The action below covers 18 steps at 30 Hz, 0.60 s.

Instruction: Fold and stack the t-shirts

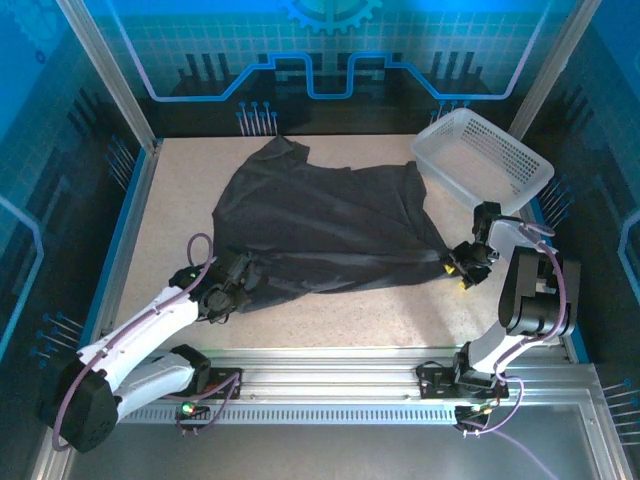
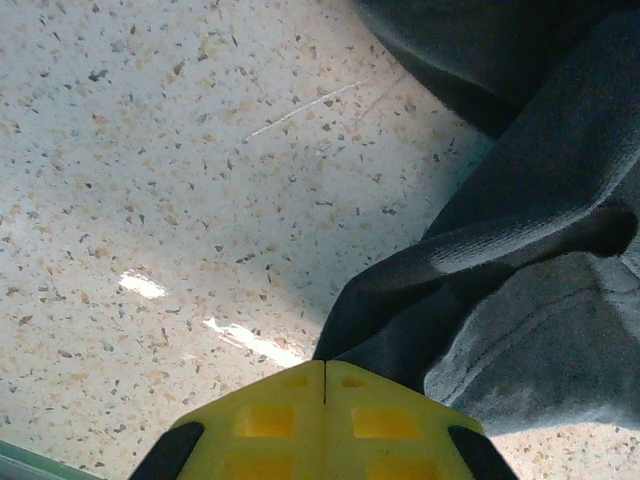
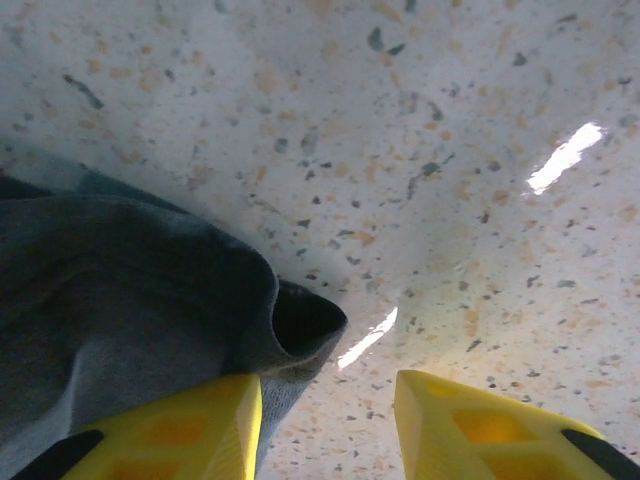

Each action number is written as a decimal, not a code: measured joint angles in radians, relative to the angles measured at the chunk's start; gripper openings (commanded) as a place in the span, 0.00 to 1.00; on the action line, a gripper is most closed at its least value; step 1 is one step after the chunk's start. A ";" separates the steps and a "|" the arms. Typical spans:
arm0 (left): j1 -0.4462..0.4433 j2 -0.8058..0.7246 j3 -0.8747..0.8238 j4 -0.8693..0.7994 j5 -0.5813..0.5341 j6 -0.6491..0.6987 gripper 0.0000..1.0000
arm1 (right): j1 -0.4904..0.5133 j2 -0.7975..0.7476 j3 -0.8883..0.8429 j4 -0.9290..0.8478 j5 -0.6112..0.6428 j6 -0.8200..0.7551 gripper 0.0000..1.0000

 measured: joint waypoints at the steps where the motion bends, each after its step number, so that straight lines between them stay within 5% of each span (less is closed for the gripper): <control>1: 0.000 0.000 0.000 0.003 0.006 0.000 0.00 | 0.000 0.000 0.000 0.003 -0.003 0.002 0.40; 6: 0.000 0.000 0.000 0.007 0.048 0.006 0.00 | -0.003 0.029 0.000 0.019 -0.007 0.010 0.38; 10: 0.000 -0.017 0.000 0.008 0.087 0.028 0.00 | -0.008 0.068 0.035 -0.015 -0.007 0.013 0.20; 15: 0.000 -0.076 0.024 0.005 0.119 0.069 0.49 | -0.010 0.085 0.070 -0.008 -0.005 0.012 0.00; 18: 0.003 -0.119 0.120 -0.024 0.069 0.069 0.58 | -0.011 0.085 0.087 -0.004 0.006 0.008 0.00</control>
